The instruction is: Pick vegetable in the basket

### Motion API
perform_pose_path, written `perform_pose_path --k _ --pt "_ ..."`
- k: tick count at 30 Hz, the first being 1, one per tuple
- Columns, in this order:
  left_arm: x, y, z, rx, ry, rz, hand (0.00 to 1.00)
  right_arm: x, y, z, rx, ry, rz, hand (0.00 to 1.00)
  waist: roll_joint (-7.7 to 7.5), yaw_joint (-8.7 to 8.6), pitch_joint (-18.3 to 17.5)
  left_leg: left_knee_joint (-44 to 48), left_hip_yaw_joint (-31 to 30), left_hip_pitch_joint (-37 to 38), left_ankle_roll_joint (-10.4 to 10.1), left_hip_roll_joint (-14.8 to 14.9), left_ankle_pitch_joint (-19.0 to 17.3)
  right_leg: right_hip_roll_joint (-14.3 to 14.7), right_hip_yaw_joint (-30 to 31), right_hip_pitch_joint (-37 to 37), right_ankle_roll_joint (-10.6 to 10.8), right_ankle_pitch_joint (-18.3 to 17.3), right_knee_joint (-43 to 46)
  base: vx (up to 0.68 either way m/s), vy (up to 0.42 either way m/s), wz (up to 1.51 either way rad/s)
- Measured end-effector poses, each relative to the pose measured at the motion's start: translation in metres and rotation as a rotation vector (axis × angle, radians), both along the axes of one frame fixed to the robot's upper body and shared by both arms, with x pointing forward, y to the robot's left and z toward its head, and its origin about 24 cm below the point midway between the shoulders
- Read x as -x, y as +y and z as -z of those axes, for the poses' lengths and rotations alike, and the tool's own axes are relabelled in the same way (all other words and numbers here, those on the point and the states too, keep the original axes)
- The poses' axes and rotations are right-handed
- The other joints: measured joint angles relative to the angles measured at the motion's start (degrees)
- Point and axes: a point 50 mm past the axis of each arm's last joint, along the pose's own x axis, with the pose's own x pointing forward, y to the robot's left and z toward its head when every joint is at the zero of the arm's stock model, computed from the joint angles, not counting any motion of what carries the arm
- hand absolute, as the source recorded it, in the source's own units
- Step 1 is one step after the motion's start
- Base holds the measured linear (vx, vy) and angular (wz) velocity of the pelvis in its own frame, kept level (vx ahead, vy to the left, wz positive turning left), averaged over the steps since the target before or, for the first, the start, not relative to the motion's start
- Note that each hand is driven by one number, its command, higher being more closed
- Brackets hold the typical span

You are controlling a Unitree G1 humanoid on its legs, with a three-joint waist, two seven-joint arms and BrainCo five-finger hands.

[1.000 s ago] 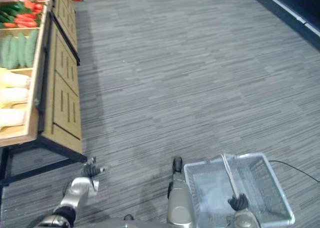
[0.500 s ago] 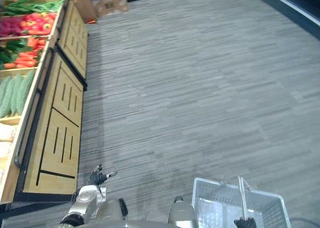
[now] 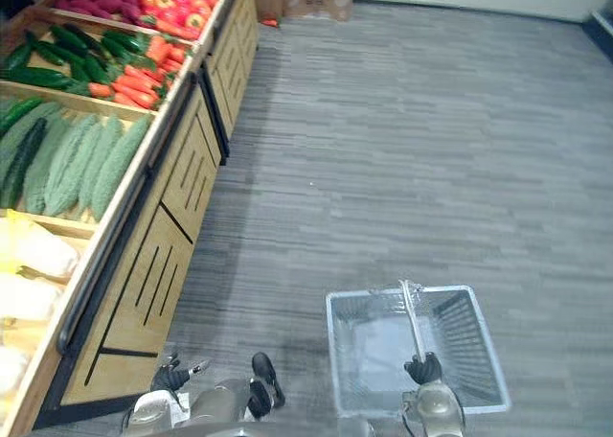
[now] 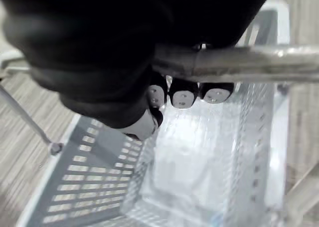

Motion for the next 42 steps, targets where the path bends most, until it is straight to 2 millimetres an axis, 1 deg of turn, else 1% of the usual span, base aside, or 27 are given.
perform_pose_path --k 1,2,3,4,5,6,7,9,10,11,12,13,14,15,17,19,20,22,24,25,26,27,29,32,37,40,42 --pt "0.001 0.0 0.001 -0.005 0.012 0.016 0.0 -0.001 0.001 0.0 -0.004 -0.008 0.003 1.0 0.16 -0.55 0.13 -0.72 -1.14 2.45 0.16 -0.49 -0.34 0.02 0.23 -1.53 -0.23 -0.2 4.14 0.53 0.142 0.94" --pt "0.005 0.0 0.002 -0.008 0.031 0.034 0.0 -0.003 0.001 -0.002 -0.004 -0.028 -0.001 1.0 0.8 -1.49 0.3 -2.49 -3.69 6.59 0.39 -1.51 -0.74 0.38 0.21 -4.33 -0.22 -2.5 9.21 0.52 0.1 0.86" --pt "0.005 -0.001 0.002 -0.008 0.035 0.042 0.0 -0.005 0.0 -0.004 -0.001 -0.043 -0.001 1.0 0.85 -1.88 0.25 -3.52 -4.99 8.17 0.49 -2.08 -0.83 0.5 0.04 -5.98 -0.6 -4.16 10.36 0.51 0.045 1.31" --pt "-0.003 -0.004 0.001 -0.009 0.023 0.063 0.0 -0.007 -0.003 -0.008 0.006 -0.069 0.009 1.0 0.6 -2.21 0.25 -5.17 -9.11 10.73 0.7 -3.37 -0.95 0.41 -0.71 -9.27 -2.51 -7.47 10.04 0.6 -0.001 1.67" --pt "-0.014 -0.008 -0.003 -0.013 -0.008 0.09 0.0 -0.007 -0.007 -0.009 0.009 -0.079 0.031 1.0 0.15 -2.65 0.62 -5.5 -13.32 12.42 0.73 -4.03 -0.97 -0.06 -2.05 -11.41 -4.1 -10.76 6.73 0.49 -0.05 1.86" --pt "-0.021 -0.01 -0.005 -0.013 -0.028 0.1 0.0 -0.006 -0.009 -0.009 0.009 -0.08 0.046 1.0 0.14 -2.79 0.65 -5.44 -15.55 12.91 0.78 -4.1 -1.02 -0.05 -2.47 -12.35 -5.5 -12.05 4.1 0.47 -0.117 2.06" --pt "-0.029 -0.017 -0.008 -0.003 -0.061 0.118 0.0 -0.005 -0.012 -0.01 0.012 -0.083 0.064 1.0 0.06 -3.1 0.77 -5.46 -20.01 14.29 0.54 -3.93 -1.17 0.27 -2.84 -12.92 -8.02 -13.82 -4.24 0.43 -0.172 2.03" --pt "-0.035 -0.024 -0.012 0.004 -0.104 0.132 0.0 -0.002 -0.015 -0.01 0.011 -0.08 0.089 1.0 0.68 -2.4 1.17 -4.06 -26.56 16.33 -2.13 -2.26 -3.6 1.76 0.8 -11.4 -8.23 -13.74 -25.38 0.46 -0.26 1.97" --pt "-0.036 -0.025 -0.013 0.006 -0.112 0.134 0.0 -0.002 -0.014 -0.009 0.009 -0.079 0.089 1.0 0.65 -1.82 1.12 -3.05 -28.06 16.34 -2.8 -1.75 -4.53 2.27 3.09 -11.19 -8.3 -13.41 -29.95 0.48 -0.444 1.54" --pt "-0.037 -0.023 -0.014 -0.003 -0.121 0.128 0.0 -0.001 -0.012 -0.008 -0.002 -0.075 0.096 1.0 0.66 -1.39 1.11 -0.3 -31.21 15.97 -4.46 -0.5 -7.11 2.79 6.3 -10.13 -8.22 -13.32 -37.79 0.32 -0.335 1.17" --pt "-0.036 -0.022 -0.014 -0.007 -0.123 0.127 0.0 -0.001 -0.01 -0.007 -0.008 -0.074 0.1 1.0 0.59 -1.28 1.1 1.15 -32.65 15.47 -5.35 0.04 -8.56 2.87 7.73 -9.43 -8.2 -13.32 -40.87 0.38 -0.467 1.46" --pt "-0.036 -0.02 -0.014 -0.012 -0.122 0.125 0.0 0.002 -0.007 -0.005 -0.023 -0.069 0.112 1.0 -0.17 -0.84 0.94 3.75 -35.55 15.0 -7.31 0.85 -11.78 2.83 10.5 -8.58 -7.75 -12.97 -44.61 0.3 -0.457 1.23" --pt "-0.034 -0.02 -0.013 -0.01 -0.115 0.122 0.0 0.003 -0.009 -0.004 -0.026 -0.068 0.13 1.0 -0.31 -0.37 1.02 5.03 -37.77 14.99 -8.87 2.18 -13.9 3.38 10.05 -8.67 -3.58 -8.97 -41.74 0.5 -0.75 1.4" --pt "-0.024 -0.034 -0.008 0.034 -0.091 0.106 0.0 0.006 -0.018 -0.007 -0.014 -0.071 0.177 1.0 2.52 0.01 0.59 5.07 -39.37 15.18 -9.61 4.91 -13.04 4.83 6.31 -9.82 -4.96 -14.37 -35.8 0.45 -0.636 1.02" --pt "-0.012 -0.038 -0.003 0.064 -0.066 0.057 0.0 0.007 -0.025 -0.009 -0.013 -0.078 0.218 1.0 2.89 -0.01 0.52 4.68 -39.36 15.03 -10.72 6.31 -9.23 4.79 3.61 -10.62 -6.94 -18.49 -29.89 0.35 -0.494 0.8" --pt "-0.005 -0.033 0.0 0.069 -0.042 0.003 0.0 0.01 -0.028 -0.008 -0.019 -0.072 0.246 1.0 3.68 -0.05 0.15 5.37 -39.49 13.53 -11.3 8.36 -6.96 5.16 0.27 -9.66 -8.79 -20.36 -28.88 0.28 -0.376 0.75" --pt "0.0 -0.029 0.002 0.08 -0.022 -0.057 0.0 0.015 -0.029 -0.005 -0.032 -0.059 0.272 1.0 3.81 -0.4 0.07 7.27 -39.13 11.72 -11.98 9.64 -4.41 5.47 -2.78 -7.82 -9.94 -20.99 -29.54 0.32 -0.349 1.06" --pt "0.006 -0.023 0.005 0.084 -0.001 -0.106 0.0 0.031 -0.031 0.0 -0.043 -0.016 0.327 1.0 3.46 -0.7 0.25 11.97 -36.24 9.01 -14.77 10.86 0.58 5.36 -7.09 -2.84 -10.67 -21.34 -32.73 0.29 -0.301 1.11" --pt "0.013 -0.02 0.006 0.089 0.008 -0.142 0.0 0.045 -0.034 0.005 -0.048 0.023 0.379 1.0 3.08 -0.19 0.33 16.87 -29.24 6.69 -16.09 12.1 0.63 4.85 -9.92 2.22 -10.99 -21.22 -36.37 0.22 -0.226 0.81" --pt "0.014 -0.019 0.006 0.091 0.004 -0.158 0.0 0.048 -0.036 0.005 -0.046 0.037 0.386 1.0 3.08 -0.36 0.33 17.73 -23.41 4.98 -16.04 12.52 -0.24 4.54 -11.94 4.31 -10.99 -21.22 -37.83 0.13 -0.1 0.71" --pt "0.014 -0.018 0.006 0.09 0.003 -0.16 0.0 0.049 -0.036 0.006 -0.045 0.044 0.388 1.0 3.18 -0.85 0.33 15.52 -18.17 3.14 -15.07 12.61 0.32 4.46 -14.09 5.42 -10.98 -21.22 -38.4 0.15 -0.068 0.9" --pt "0.014 -0.016 0.006 0.088 0.002 -0.165 0.0 0.051 -0.034 0.007 -0.054 0.049 0.4 1.0 2.99 -1.16 0.22 12.86 -13.0 2.28 -12.83 12.72 1.66 4.47 -15.87 5.49 -10.97 -21.21 -38.42 0.11 -0.017 0.83" --pt "0.014 -0.013 0.006 0.08 0.008 -0.163 0.0 0.056 -0.029 0.011 -0.072 0.06 0.423 1.0 2.35 -1.91 -0.64 6.92 -11.08 3.18 -11.27 11.22 2.97 3.39 -17.48 5.25 -10.92 -21.18 -39.62 0.08 0.018 0.83" --pt "0.011 -0.008 0.004 0.064 0.003 -0.162 0.0 0.059 -0.028 0.012 -0.08 0.065 0.44 1.0 1.4 -1.64 -0.5 0.47 -10.53 3.38 -11.37 8.84 5.45 2.37 -20.02 5.54 -9.63 -20.35 -41.81 0.06 0.068 0.67" --pt "0.009 -0.004 0.002 0.043 -0.013 -0.153 0.0 0.056 -0.022 0.014 -0.085 0.07 0.4 1.0 1.88 -1.77 -0.61 -5.17 -9.95 7.01 -11.74 8.28 8.39 3.85 -19.47 8.41 -9.9 -16.55 -47.19 0.03 0.026 -0.01" --pt "-0.018 0.001 -0.016 0.007 -0.153 -0.144 0.0 0.058 -0.022 0.015 -0.085 0.071 0.399 1.0 2.16 -1.89 -0.58 -7.53 -10.13 7.5 -11.7 8.1 8.69 4.4 -19.11 8.24 -9.43 -15.96 -48.94 0.0 0.0 -0.1" --pt "-0.047 0.01 -0.045 -0.075 -0.334 -0.171 0.0 0.056 -0.019 0.015 -0.081 0.071 0.375 1.0 2.25 -1.93 -0.5 -8.45 -10.31 7.29 -11.62 7.81 8.74 4.66 -19.11 8.22 -9.12 -14.79 -50.52 -0.03 0.04 0.01"
